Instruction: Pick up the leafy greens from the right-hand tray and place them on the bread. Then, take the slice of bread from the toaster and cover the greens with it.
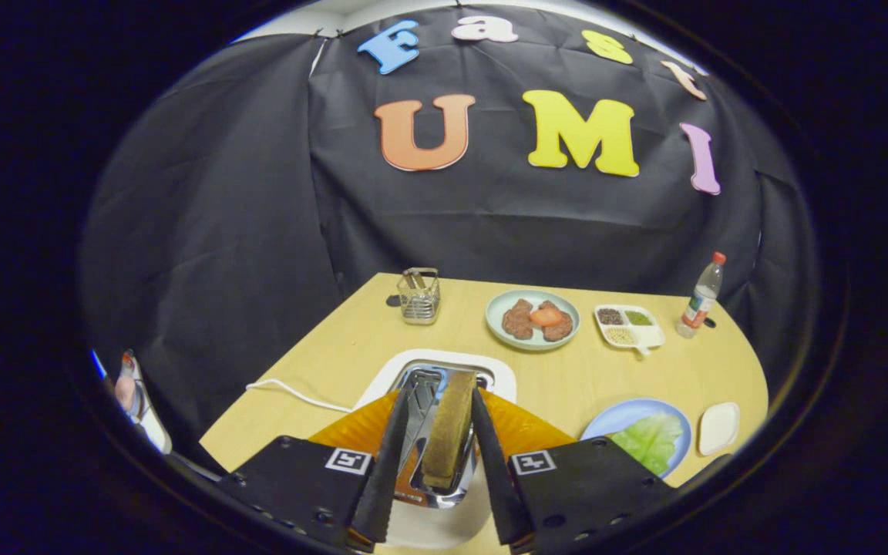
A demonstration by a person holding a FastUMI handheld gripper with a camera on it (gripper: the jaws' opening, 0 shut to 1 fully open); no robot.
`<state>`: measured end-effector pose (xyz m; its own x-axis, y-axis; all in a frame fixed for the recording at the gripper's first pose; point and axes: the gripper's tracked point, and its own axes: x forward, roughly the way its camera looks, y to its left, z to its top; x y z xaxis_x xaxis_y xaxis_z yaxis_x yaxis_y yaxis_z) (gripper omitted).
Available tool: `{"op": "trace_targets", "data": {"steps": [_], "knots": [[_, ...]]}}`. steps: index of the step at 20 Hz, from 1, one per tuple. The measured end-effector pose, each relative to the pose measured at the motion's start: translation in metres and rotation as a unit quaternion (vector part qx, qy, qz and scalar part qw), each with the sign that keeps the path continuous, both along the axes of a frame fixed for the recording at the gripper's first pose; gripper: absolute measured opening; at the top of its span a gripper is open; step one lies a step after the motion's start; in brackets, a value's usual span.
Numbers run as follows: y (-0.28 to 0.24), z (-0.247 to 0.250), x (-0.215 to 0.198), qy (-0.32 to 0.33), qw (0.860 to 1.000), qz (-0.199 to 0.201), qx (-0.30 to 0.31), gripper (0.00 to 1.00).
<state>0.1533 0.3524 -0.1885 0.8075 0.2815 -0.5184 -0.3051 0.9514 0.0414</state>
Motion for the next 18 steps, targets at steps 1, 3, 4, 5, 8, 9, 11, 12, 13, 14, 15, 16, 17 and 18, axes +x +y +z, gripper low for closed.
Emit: {"op": "trace_targets", "data": {"steps": [1, 3, 4, 5, 8, 9, 11, 12, 13, 14, 15, 16, 17, 18], "knots": [[0.007, -0.001, -0.001, 0.000, 1.000, 0.008, 0.004, 0.52], [-0.003, 0.005, 0.001, -0.014, 1.000, -0.005, -0.028, 0.42], [-0.002, 0.002, 0.004, -0.014, 0.999, -0.006, -0.035, 0.32], [-0.002, -0.001, 0.000, -0.011, 0.999, -0.004, -0.037, 0.21], [-0.005, 0.006, -0.005, 0.000, 1.000, -0.013, -0.024, 0.10], [-0.008, 0.012, -0.006, -0.003, 1.000, -0.017, -0.022, 0.10], [-0.010, 0.027, -0.007, -0.012, 1.000, -0.020, -0.017, 0.10], [-0.010, 0.038, -0.009, -0.019, 1.000, -0.022, -0.012, 0.10], [-0.010, 0.047, -0.010, -0.024, 0.999, -0.023, -0.008, 0.10], [-0.012, 0.058, -0.011, -0.030, 0.999, -0.025, -0.003, 0.10], [-0.012, 0.069, -0.012, -0.035, 0.999, -0.025, 0.005, 0.10], [-0.012, 0.080, -0.014, -0.038, 0.999, -0.025, 0.011, 0.10], [-0.015, 0.091, -0.016, -0.041, 0.999, -0.026, 0.018, 0.10], [-0.019, 0.103, -0.017, -0.045, 0.998, -0.029, 0.025, 0.10]]}}
